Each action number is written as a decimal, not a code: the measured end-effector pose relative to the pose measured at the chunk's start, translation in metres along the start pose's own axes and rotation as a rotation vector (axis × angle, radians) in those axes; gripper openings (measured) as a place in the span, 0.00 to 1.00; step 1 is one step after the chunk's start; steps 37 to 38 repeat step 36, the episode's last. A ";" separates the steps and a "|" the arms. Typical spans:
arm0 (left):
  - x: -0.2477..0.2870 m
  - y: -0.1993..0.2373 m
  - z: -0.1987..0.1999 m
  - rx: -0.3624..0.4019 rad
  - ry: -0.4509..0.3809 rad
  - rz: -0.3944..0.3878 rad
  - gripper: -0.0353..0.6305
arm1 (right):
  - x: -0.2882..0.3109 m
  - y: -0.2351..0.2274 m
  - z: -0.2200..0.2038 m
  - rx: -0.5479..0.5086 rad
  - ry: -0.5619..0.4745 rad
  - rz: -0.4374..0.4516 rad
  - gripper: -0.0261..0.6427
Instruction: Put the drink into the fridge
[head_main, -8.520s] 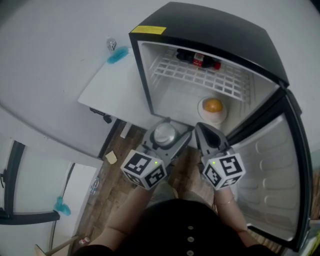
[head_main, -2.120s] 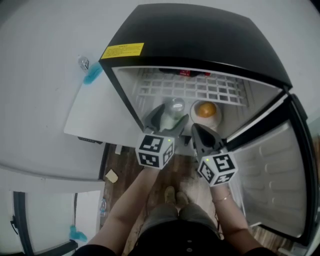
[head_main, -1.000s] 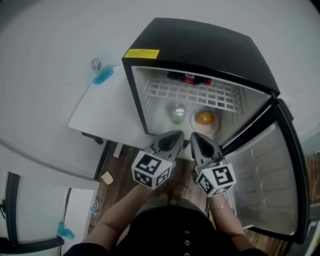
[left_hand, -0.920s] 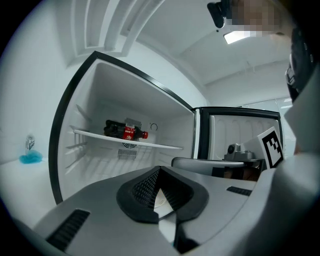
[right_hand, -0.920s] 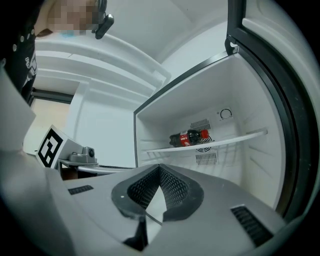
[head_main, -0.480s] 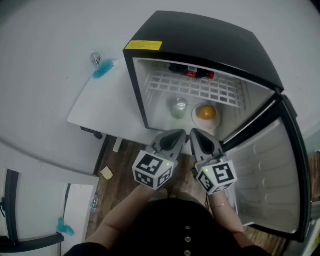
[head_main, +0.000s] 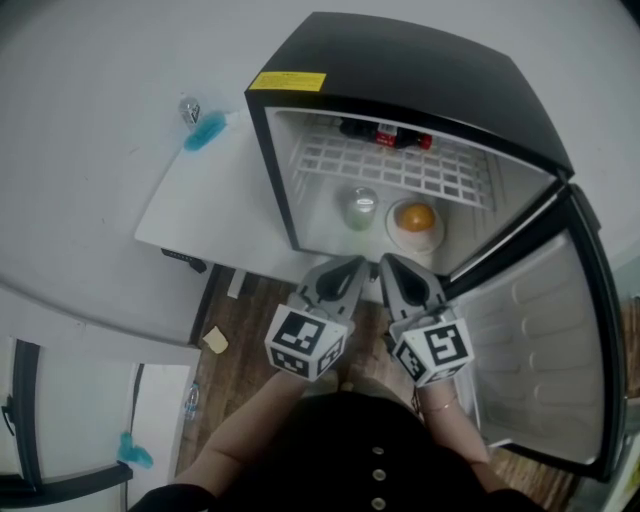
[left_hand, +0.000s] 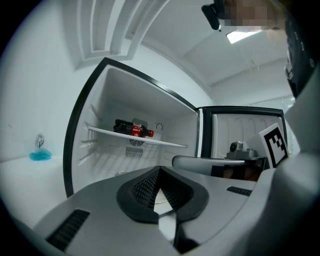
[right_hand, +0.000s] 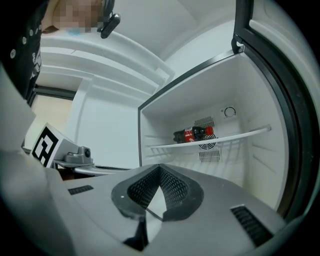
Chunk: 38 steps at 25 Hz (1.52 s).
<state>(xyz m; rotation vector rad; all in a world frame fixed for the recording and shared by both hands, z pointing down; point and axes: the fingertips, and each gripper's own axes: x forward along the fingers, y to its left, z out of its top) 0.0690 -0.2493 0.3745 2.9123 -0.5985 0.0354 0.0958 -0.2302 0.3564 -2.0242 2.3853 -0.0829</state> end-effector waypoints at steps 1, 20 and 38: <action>-0.001 0.000 0.000 0.015 -0.001 0.004 0.06 | 0.000 0.001 -0.001 0.002 0.000 0.000 0.05; -0.003 -0.004 0.001 0.044 -0.008 -0.004 0.06 | -0.008 0.000 -0.016 0.004 0.046 -0.027 0.05; -0.002 0.000 -0.019 -0.022 0.051 0.000 0.06 | -0.004 0.003 -0.025 -0.004 0.082 -0.007 0.05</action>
